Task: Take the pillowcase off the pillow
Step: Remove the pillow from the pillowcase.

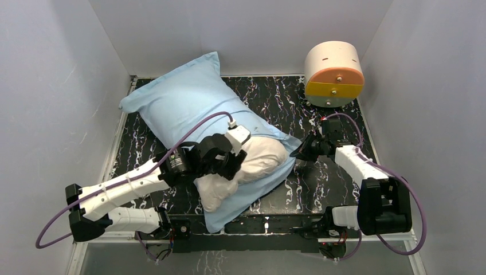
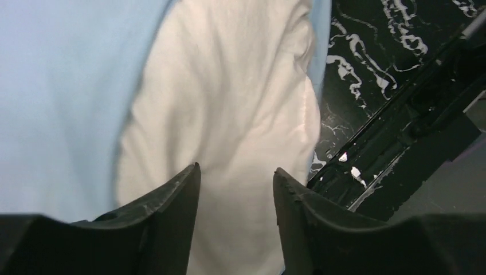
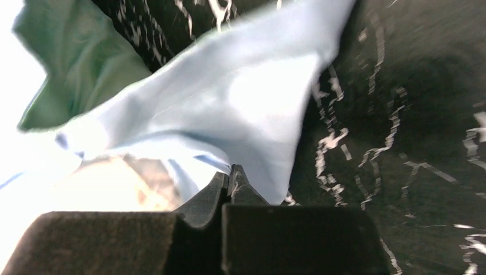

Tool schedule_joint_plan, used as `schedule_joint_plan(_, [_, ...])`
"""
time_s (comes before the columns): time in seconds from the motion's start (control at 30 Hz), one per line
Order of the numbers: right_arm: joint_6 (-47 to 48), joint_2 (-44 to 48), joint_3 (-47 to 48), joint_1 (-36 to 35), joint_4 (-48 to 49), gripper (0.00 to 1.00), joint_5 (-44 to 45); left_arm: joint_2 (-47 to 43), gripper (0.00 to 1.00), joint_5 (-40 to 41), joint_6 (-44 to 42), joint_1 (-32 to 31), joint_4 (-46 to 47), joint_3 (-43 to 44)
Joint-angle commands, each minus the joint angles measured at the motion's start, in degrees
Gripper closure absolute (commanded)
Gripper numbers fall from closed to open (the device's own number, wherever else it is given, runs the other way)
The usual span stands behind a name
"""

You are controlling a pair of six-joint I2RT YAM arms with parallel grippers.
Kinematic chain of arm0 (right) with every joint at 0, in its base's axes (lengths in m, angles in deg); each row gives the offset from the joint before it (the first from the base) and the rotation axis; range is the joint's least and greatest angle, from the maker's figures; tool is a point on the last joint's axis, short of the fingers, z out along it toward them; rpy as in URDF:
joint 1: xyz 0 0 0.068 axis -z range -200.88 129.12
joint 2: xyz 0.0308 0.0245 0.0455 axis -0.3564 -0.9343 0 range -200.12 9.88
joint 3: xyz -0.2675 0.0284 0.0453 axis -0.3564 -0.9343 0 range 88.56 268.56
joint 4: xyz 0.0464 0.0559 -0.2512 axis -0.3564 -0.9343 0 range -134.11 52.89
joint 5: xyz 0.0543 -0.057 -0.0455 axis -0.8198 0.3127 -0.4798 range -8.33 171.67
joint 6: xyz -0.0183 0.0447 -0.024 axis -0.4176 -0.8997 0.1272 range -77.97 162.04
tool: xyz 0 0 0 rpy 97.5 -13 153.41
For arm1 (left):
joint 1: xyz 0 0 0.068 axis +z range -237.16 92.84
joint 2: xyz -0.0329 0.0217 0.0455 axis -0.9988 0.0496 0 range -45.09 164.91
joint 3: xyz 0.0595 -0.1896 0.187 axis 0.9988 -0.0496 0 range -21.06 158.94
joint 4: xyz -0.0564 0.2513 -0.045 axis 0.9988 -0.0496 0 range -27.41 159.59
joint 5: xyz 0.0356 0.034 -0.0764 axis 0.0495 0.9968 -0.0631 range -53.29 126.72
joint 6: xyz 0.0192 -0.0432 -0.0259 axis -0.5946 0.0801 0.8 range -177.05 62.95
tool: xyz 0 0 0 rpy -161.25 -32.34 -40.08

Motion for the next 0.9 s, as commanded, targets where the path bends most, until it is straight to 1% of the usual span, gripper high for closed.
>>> schedule_joint_plan(0.0, [1.85, 3.84, -1.14, 2.47, 5.04, 1.00, 6.15, 6.39, 0.42, -7.44, -7.89, 0.50, -3.26, 13.23])
schedule_joint_plan(0.07, [-0.45, 6.17, -3.84, 2.46, 8.55, 1.00, 3.01, 10.68, 0.20, -8.89, -10.78, 0.42, -3.86, 17.76])
schedule_joint_plan(0.1, [-1.33, 6.59, -4.80, 2.47, 10.30, 1.00, 1.54, 13.35, 0.13, -10.39, -12.29, 0.42, -5.07, 20.48])
schedule_joint_plan(0.13, [-1.73, 6.66, -5.17, 2.46, 10.23, 1.00, 0.72, 16.26, 0.11, -11.54, -13.63, 0.42, -6.75, 24.88])
schedule_joint_plan(0.2, [-1.48, 6.39, -4.99, 2.45, 9.17, 1.00, 0.24, 21.89, 0.08, -13.88, -16.73, 0.14, -9.79, 29.82])
schedule_joint_plan(0.3, [-0.87, 6.34, -4.51, 2.47, 7.53, 1.00, 0.37, 27.74, 0.05, -14.49, -19.72, -0.86, -9.56, 31.23])
schedule_joint_plan(0.4, [-1.83, 7.14, -5.33, 2.54, 8.41, 1.00, -0.76, 32.61, 0.03, -12.62, -20.89, -1.85, -8.81, 32.87])
schedule_joint_plan(0.47, [-2.86, 7.20, -5.90, 2.56, 9.51, 1.00, -1.83, 37.89, 0.03, -8.39, -21.82, -3.03, -10.98, 36.78])
schedule_joint_plan(0.53, [-3.54, 6.89, -6.08, 2.52, 10.02, 1.00, -2.76, 40.85, 0.02, -3.99, -23.34, -4.33, -11.69, 37.61])
schedule_joint_plan(0.63, [-3.84, 6.25, -5.73, 2.56, 9.83, 1.00, -3.12, 42.17, 0.02, -2.11, -23.97, -4.83, -8.95, 33.00])
schedule_joint_plan(0.7, [-3.98, 6.19, -5.53, 2.56, 9.70, 1.00, -3.02, 43.42, 0.02, 4.19, -24.14, -5.06, -6.89, 29.63])
schedule_joint_plan(0.73, [-4.06, 6.28, -5.37, 2.57, 9.51, 1.00, -2.94, 44.09, 0.02, 10.28, -24.08, -5.29, -6.18, 27.94])
schedule_joint_plan(0.77, [-4.13, 6.43, -5.22, 2.57, 9.32, 1.00, -2.86, 44.20, 0.05, 17.09, -24.15, -5.52, -3.97, 25.49])
schedule_joint_plan(0.8, [-4.19, 6.60, -5.04, 2.57, 9.04, 1.00, -2.65, 43.67, 0.08, 22.24, -24.61, -5.55, -0.95, 22.64])
schedule_joint_plan(0.83, [-4.24, 6.91, -4.83, 2.52, 8.73, 1.00, -2.29, 42.67, 0.19, 25.63, -25.43, -5.56, 1.93, 19.77])
schedule_joint_plan(0.87, [-4.28, 7.26, -4.69, 2.56, 8.54, 1.00, -1.48, 41.27, 0.34, 27.56, -26.09, -5.52, 5.54, 16.95])
